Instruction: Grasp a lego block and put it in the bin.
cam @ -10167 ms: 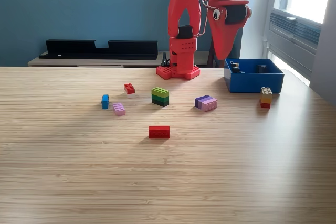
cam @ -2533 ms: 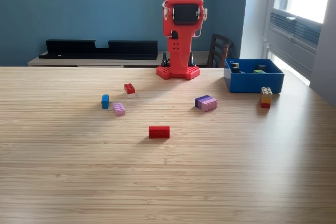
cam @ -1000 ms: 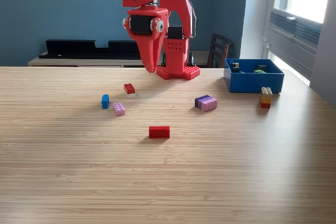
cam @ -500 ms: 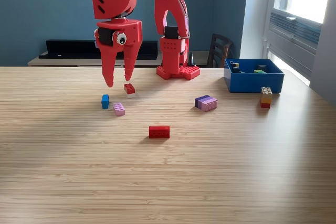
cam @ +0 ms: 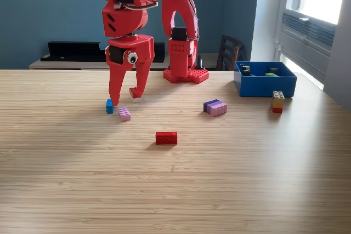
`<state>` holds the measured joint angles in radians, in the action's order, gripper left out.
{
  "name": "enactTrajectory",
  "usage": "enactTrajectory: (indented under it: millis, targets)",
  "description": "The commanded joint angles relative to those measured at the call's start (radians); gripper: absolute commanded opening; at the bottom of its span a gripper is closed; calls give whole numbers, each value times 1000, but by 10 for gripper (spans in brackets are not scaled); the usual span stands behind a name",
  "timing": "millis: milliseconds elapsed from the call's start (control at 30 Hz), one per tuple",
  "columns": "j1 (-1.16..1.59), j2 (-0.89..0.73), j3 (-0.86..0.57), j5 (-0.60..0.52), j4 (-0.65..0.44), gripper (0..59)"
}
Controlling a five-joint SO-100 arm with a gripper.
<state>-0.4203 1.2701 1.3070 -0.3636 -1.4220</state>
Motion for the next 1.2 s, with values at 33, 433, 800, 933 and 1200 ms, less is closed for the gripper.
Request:
enactTrajectory:
  millis: [33, 433, 800, 933, 1200]
  targets:
    - [5, 17, 31, -6, 29, 264]
    - [-26, 3, 115, -8, 84, 257]
    - [-69, -78, 72, 3, 63, 239]
    - [-78, -78, 71, 5, 63, 162]
    - [-100, -78, 71, 20, 75, 5]
